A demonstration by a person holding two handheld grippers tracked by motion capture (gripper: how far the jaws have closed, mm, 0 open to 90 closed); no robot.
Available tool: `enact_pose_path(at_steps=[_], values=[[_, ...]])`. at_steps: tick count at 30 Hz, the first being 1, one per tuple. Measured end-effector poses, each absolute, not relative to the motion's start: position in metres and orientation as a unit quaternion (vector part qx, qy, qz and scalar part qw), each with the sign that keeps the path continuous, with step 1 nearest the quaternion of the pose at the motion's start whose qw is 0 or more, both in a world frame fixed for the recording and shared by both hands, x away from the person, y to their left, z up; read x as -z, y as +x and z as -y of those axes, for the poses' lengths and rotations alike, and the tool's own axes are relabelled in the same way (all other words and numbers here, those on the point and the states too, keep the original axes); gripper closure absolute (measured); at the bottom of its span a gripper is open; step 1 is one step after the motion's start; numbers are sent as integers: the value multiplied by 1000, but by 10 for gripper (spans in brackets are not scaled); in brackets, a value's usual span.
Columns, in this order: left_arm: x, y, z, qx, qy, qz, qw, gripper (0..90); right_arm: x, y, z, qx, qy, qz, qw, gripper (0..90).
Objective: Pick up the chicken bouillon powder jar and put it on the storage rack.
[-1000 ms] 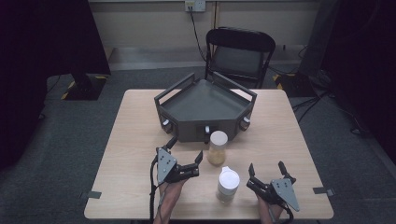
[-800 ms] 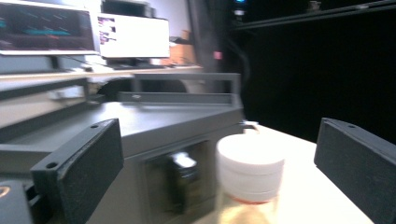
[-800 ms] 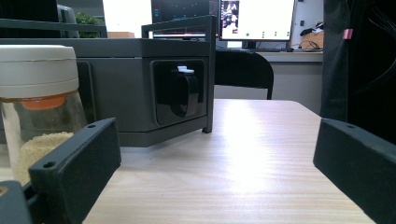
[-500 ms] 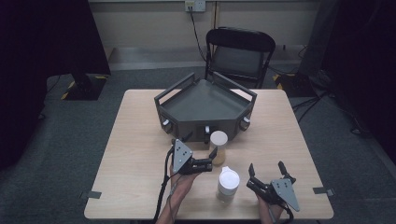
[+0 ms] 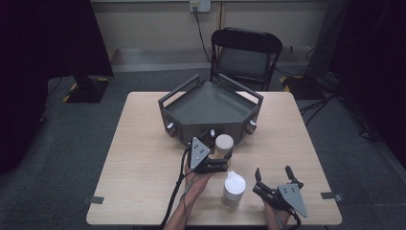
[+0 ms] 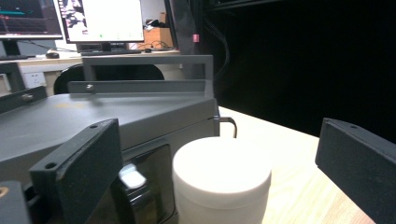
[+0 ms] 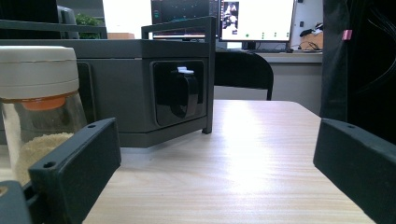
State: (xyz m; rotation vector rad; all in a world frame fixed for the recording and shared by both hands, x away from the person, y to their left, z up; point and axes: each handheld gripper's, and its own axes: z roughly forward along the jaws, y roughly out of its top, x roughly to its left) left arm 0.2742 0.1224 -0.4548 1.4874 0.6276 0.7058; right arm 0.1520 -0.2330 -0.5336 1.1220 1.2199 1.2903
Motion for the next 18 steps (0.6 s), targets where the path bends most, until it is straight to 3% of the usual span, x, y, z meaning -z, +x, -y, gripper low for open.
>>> enact_pose_path(at_steps=[18], values=[[463,292,-112,-277,671,-292,622,180,533,152,232,-532,465,-503,498,0]])
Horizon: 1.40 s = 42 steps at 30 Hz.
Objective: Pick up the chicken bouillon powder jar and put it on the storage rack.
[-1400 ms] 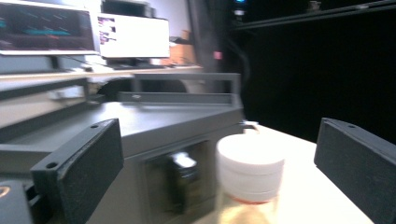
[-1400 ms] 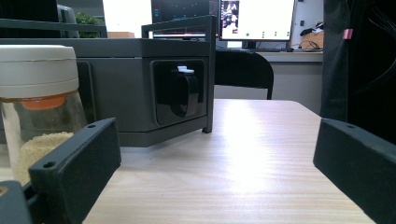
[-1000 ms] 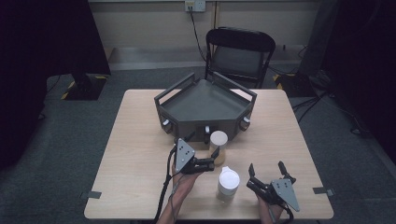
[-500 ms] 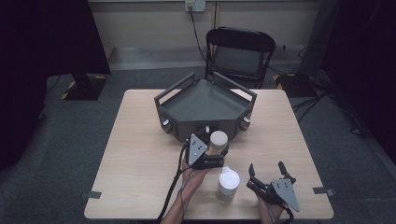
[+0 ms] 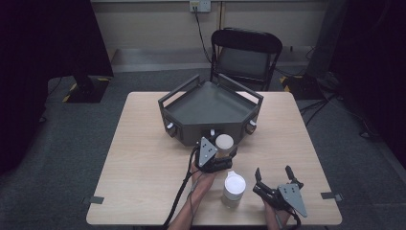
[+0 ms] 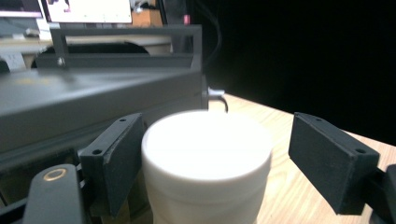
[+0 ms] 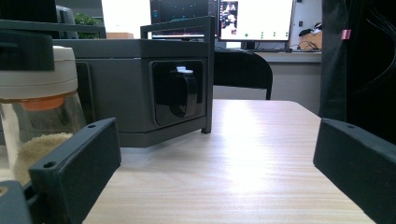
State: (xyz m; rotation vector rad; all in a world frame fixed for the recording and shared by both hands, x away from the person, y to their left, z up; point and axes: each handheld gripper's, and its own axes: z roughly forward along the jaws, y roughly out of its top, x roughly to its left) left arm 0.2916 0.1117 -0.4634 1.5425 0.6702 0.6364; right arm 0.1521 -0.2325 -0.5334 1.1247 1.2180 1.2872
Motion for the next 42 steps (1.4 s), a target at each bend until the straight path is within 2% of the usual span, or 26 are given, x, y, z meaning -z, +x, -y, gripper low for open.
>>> enact_pose_path(at_steps=[9,11,14,42], values=[[471,298,-111,-257,687,-307,606,238,533,152,233,-532,464,-503,498,0],[472,300,-113,-252,686,-308,609,295,533,152,233,-532,464,-504,498,0],[473,300,-113,-253,687,-307,609,307,533,152,233,-532,464,-504,498,0],[468,290,-106,-275,690,-302,598,344,534,152,233,-533,463,-504,497,0]])
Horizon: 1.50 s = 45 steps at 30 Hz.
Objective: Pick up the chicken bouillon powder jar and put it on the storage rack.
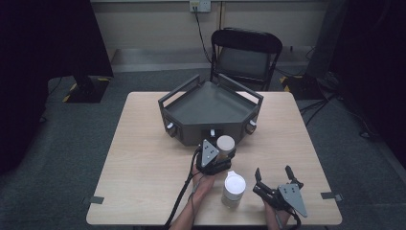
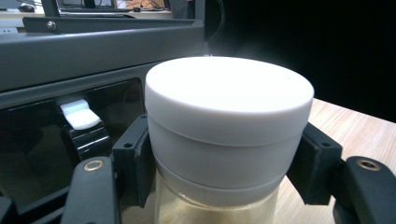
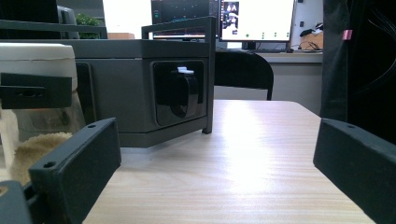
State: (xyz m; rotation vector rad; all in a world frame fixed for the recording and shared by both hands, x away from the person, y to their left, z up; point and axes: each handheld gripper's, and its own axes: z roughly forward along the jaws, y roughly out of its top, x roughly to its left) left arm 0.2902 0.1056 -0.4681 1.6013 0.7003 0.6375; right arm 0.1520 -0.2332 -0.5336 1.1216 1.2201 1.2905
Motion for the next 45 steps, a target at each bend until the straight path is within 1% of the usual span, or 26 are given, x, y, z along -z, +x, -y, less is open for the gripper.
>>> enact_pose_path(at_steps=[10,13,16,20,45], values=[[463,285,-116,-277,681,-313,601,344,533,152,233,-533,464,-504,497,0],[461,280,-115,-293,681,-310,595,344,533,152,233,-532,464,-504,497,0],[459,280,-119,-285,678,-316,599,344,533,152,233,-532,464,-504,497,0],[455,278,-122,-287,675,-318,601,344,533,152,233,-532,464,-504,497,0],[434,272,-153,-312,661,-328,599,344,533,152,233,-532,464,-504,497,0]])
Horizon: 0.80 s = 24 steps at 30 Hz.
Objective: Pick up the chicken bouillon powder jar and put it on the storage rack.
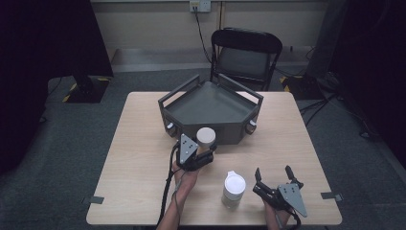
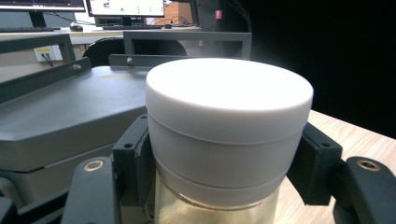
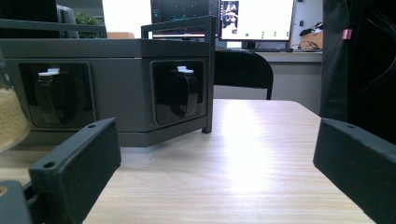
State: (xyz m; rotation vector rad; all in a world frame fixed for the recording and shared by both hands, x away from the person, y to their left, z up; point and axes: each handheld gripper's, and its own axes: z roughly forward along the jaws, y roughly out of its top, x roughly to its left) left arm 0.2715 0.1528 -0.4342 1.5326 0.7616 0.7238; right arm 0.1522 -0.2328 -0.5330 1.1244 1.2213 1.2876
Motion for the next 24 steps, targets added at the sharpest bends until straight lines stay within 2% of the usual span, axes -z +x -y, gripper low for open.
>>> enact_pose_path(at_steps=[24], values=[[402,274,-172,-330,652,-333,595,344,533,152,232,-531,465,-504,497,0]])
